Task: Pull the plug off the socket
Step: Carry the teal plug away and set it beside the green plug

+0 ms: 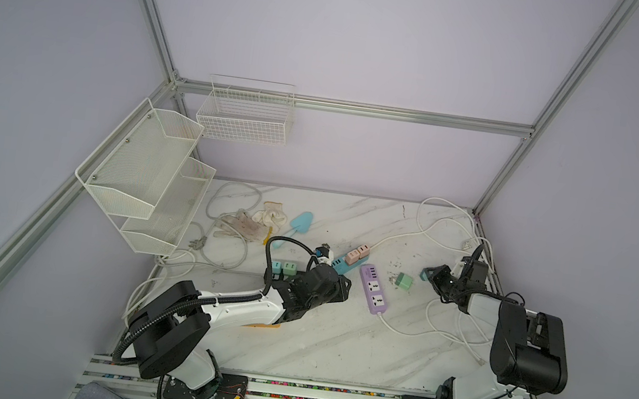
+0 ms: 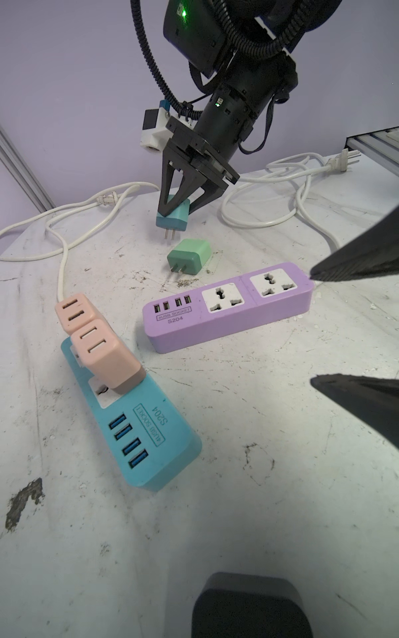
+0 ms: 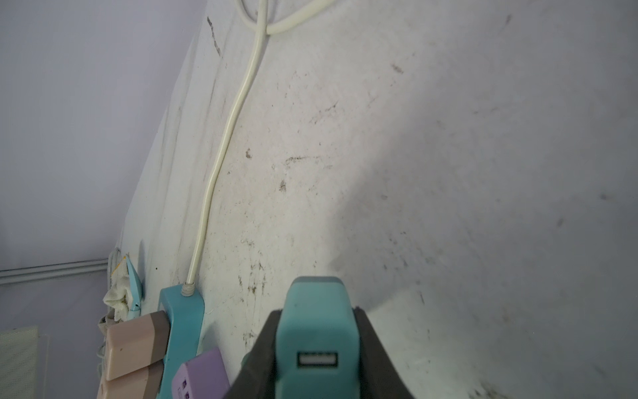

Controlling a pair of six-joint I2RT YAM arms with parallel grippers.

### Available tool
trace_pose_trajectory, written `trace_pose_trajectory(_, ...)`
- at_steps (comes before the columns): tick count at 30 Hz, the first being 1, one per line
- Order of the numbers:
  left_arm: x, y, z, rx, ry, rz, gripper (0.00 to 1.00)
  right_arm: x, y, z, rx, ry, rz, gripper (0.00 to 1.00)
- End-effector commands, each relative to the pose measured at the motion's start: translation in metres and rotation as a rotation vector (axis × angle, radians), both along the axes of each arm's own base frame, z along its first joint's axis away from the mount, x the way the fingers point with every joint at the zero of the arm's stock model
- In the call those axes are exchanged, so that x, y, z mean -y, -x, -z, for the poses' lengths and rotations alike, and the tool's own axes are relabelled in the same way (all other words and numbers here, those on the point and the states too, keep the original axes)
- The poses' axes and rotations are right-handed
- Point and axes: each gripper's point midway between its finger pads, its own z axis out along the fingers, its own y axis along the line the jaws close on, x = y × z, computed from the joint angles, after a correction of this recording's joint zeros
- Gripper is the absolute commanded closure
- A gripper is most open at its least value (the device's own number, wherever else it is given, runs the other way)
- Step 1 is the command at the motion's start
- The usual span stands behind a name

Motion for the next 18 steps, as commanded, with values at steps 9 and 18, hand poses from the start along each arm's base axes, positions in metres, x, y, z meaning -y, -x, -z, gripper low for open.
trace_pose_trajectory(9, -0.011, 0.004, 0.005, 0.025, -0.023, -0.002, 0.54, 0.013, -0.003, 0.0, 0.007, 0.038, 0.034, 0.76)
trace_pose_trajectory(18, -0.011, 0.002, 0.005, 0.025, -0.017, 0.003, 0.54, 0.022, 0.0, 0.0, -0.028, 0.081, 0.06, 0.59)
